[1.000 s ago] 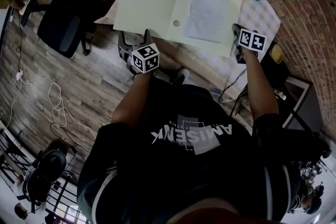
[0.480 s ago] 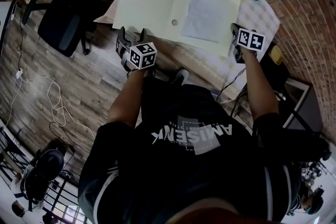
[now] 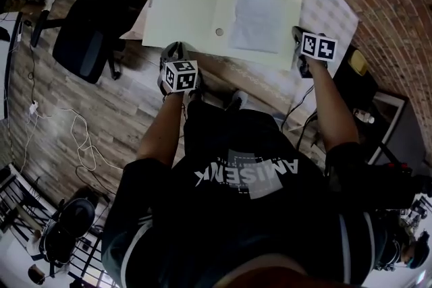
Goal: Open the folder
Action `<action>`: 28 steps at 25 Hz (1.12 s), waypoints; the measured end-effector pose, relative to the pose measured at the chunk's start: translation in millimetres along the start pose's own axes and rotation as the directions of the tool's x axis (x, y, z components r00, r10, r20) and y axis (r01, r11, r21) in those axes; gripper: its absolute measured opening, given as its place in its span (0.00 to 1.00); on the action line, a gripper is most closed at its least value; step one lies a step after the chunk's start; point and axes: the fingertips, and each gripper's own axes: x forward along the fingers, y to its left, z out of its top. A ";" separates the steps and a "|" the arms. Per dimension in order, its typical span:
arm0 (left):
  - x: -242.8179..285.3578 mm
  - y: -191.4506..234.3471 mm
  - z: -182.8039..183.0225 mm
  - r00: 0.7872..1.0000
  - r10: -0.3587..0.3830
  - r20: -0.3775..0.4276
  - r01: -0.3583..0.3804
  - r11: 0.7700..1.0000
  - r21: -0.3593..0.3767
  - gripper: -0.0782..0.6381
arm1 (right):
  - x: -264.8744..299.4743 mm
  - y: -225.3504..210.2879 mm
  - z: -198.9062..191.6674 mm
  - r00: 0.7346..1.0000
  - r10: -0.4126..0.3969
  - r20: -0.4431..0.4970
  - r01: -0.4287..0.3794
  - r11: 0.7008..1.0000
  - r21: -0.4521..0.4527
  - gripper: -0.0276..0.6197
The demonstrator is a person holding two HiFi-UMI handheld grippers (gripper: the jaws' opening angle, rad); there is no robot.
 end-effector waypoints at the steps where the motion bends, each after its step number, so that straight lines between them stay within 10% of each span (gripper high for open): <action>1: 0.6 -1.2 -0.4 1.000 -0.018 -0.006 0.018 1.000 -0.018 0.17 | -0.1 -0.6 -0.2 1.000 0.001 0.002 -0.001 1.000 0.001 0.11; 8: 7.8 -2.6 -4.9 0.987 -0.153 -0.049 0.144 0.976 -0.164 0.16 | -0.5 -3.0 -1.3 1.000 0.010 0.021 -0.010 1.000 0.024 0.11; 16: 10.6 -10.7 -11.7 0.950 -0.260 -0.170 0.240 0.962 -0.131 0.16 | -2.6 -6.5 -1.8 0.999 0.003 0.046 -0.006 0.998 0.066 0.11; 28: -8.9 -4.0 11.0 0.928 -0.355 -0.115 0.343 0.933 -0.112 0.16 | -3.7 -6.7 -5.2 0.999 -0.043 0.010 0.042 0.995 0.088 0.11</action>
